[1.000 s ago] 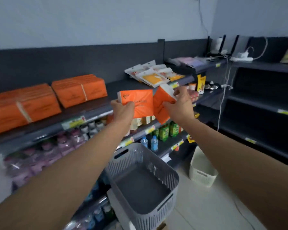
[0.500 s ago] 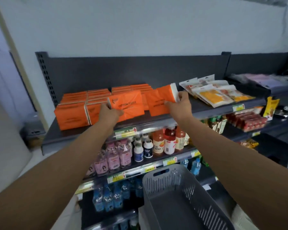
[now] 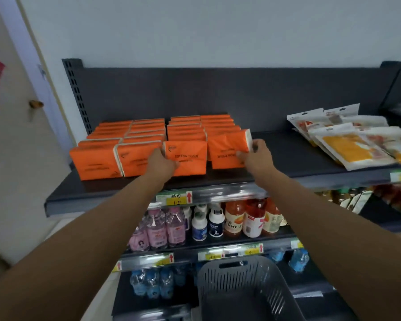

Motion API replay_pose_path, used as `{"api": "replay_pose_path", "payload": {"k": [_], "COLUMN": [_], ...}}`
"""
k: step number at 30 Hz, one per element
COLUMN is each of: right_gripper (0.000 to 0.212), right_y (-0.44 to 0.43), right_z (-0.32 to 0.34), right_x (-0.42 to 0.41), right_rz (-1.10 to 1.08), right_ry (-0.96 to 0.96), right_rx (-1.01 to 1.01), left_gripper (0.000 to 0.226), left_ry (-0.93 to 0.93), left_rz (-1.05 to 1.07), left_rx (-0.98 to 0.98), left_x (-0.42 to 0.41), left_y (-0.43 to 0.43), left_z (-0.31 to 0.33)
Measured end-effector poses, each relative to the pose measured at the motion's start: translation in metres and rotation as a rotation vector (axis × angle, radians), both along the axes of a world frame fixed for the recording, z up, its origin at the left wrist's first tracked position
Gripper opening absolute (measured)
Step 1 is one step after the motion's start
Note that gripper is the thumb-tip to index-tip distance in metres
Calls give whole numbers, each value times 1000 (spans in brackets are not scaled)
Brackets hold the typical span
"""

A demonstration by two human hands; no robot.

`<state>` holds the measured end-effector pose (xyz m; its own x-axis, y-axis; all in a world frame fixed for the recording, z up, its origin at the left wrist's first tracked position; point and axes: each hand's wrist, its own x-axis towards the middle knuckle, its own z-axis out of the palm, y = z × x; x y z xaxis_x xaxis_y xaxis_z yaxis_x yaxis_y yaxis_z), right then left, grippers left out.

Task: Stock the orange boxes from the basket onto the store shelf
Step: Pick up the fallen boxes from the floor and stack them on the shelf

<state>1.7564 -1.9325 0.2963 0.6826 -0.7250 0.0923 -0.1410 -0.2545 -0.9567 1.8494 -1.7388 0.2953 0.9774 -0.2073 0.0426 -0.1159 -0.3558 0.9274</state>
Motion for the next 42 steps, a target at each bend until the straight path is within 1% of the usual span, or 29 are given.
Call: {"api": "replay_pose_path", "payload": {"k": [2, 6, 10, 15, 21, 24, 28, 33, 38, 42], "right_gripper": [38, 46, 51, 54, 56, 46, 29, 24, 33, 37], "right_y": [-6, -12, -20, -22, -14, -10, -4, 4, 24, 51], "right_z": [-11, -19, -19, -19, -18, -16, -15, -15, -6, 6], "right_x": [10, 26, 34, 38, 37, 34, 29, 20, 3, -25], "right_rz": [8, -22, -58, -49, -97, -127, -143, -116, -92, -7], "right_ry": [31, 138, 205, 235, 220, 211, 229, 243, 243, 206], "right_rx": [-3, -76, -151, -234, -243, -254, -312, -342, -394, -462], "left_gripper": [41, 44, 59, 51, 51, 44, 28, 20, 17, 16], "left_ry": [-28, -123, -192, -293, -394, -423, -446, -428, -451, -511], "left_rz": [36, 89, 98, 98, 132, 148, 78, -22, -79, -215], "left_rx": [21, 119, 185, 345, 397, 507, 617, 603, 553, 482], "left_x": [4, 13, 13, 17, 16, 17, 18, 10, -7, -31], "left_y": [-7, -16, -20, -17, -17, -18, -11, 6, 20, 25], "left_z": [-3, -10, -12, -13, -11, -12, -11, -4, 11, 23]}}
